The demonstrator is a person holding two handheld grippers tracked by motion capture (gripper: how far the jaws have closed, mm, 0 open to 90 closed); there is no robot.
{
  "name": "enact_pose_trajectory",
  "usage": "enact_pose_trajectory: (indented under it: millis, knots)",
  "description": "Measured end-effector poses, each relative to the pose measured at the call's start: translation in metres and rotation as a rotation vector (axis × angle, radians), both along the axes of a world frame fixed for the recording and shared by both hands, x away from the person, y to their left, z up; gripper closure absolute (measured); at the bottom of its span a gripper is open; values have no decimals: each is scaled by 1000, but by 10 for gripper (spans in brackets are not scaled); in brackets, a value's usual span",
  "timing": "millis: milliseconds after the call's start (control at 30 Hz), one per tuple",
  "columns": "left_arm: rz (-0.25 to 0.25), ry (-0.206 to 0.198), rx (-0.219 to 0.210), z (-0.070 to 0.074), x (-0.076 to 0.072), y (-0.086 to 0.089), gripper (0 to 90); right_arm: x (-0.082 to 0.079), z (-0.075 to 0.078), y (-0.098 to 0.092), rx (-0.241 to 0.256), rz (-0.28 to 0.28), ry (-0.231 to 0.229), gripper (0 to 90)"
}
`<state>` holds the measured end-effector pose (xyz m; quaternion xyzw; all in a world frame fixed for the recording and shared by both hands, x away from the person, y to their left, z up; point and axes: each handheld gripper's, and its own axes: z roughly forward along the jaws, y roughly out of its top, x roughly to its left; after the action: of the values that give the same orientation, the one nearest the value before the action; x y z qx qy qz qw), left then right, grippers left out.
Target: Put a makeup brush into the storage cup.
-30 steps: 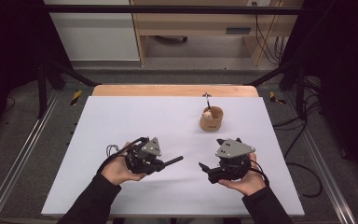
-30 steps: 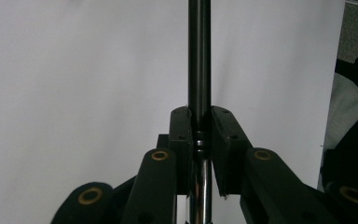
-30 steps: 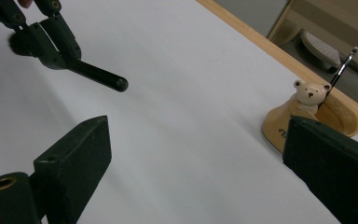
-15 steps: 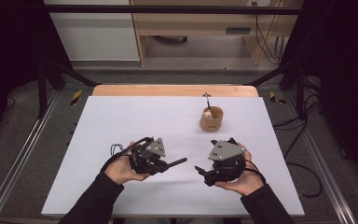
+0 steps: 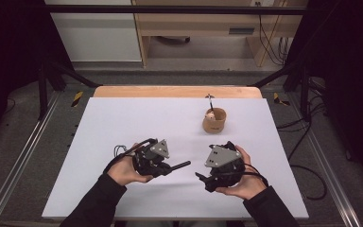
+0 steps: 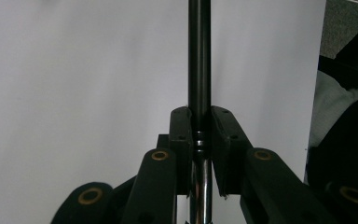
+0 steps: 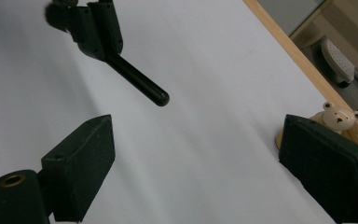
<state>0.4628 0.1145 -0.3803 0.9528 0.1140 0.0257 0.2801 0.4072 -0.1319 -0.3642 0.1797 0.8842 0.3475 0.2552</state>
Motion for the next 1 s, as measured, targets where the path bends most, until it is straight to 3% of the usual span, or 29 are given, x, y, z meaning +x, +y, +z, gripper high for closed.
enact_pose_trajectory:
  millis: [1000]
  knots:
    - [-29, 36, -19, 2, 0, -14, 788, -3, -11, 28, -168, 125, -18, 204]
